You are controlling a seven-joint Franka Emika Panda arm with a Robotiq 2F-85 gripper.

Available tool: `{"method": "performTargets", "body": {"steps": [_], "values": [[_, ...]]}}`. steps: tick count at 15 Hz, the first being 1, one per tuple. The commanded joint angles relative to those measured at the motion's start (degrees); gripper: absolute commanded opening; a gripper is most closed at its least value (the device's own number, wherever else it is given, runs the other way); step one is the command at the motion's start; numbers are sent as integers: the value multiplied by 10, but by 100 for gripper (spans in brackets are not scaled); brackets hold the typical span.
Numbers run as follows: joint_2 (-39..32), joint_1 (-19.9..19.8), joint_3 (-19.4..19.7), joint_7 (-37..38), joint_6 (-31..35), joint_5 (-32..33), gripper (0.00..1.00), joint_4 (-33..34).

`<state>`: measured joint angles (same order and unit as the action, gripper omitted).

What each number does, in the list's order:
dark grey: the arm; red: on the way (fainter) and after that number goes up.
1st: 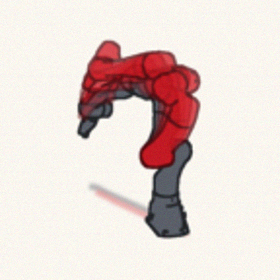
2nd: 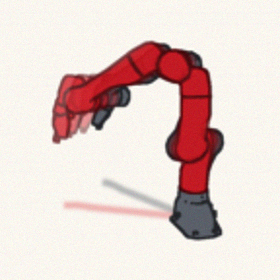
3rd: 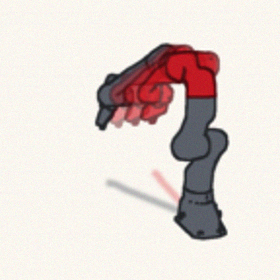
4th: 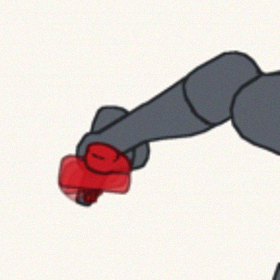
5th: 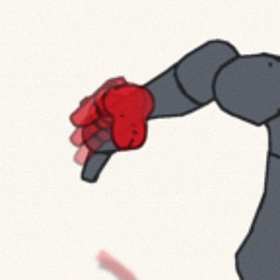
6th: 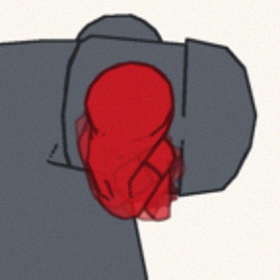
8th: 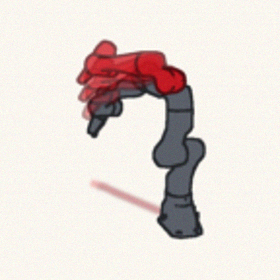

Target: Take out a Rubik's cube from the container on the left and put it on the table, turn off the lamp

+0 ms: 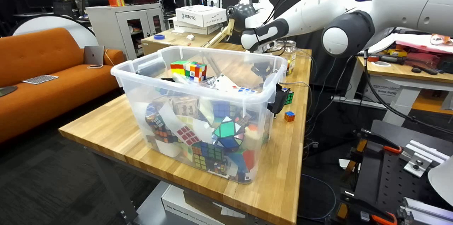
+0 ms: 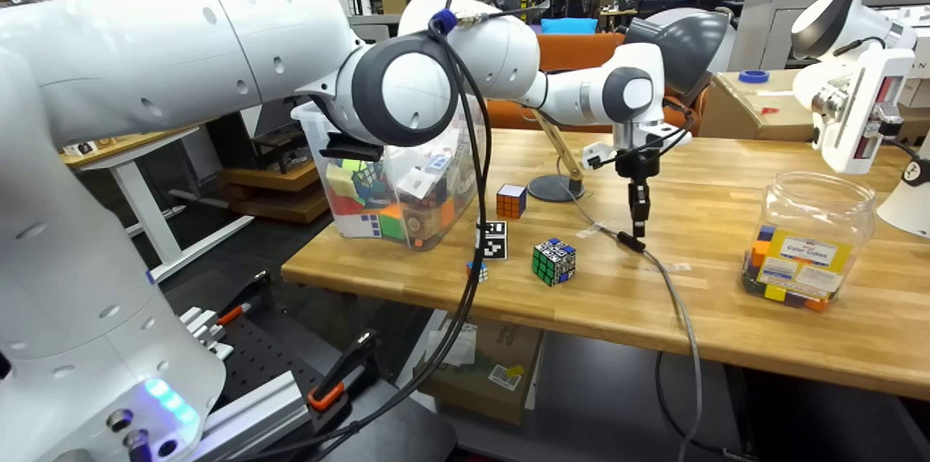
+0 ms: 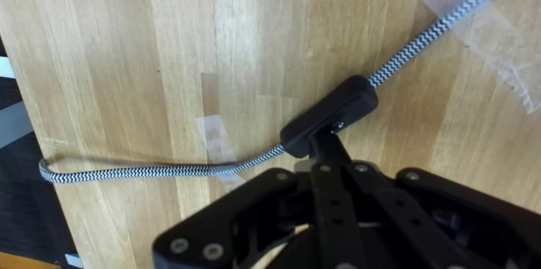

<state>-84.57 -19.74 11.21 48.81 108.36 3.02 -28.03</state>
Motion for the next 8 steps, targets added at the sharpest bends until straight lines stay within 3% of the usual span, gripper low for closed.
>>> {"method": "performTargets", "body": {"steps": [1, 8], "values": [[0, -1, -1, -6, 24, 3, 0, -14], [0, -1, 0, -3, 37, 3, 0, -12]]}}
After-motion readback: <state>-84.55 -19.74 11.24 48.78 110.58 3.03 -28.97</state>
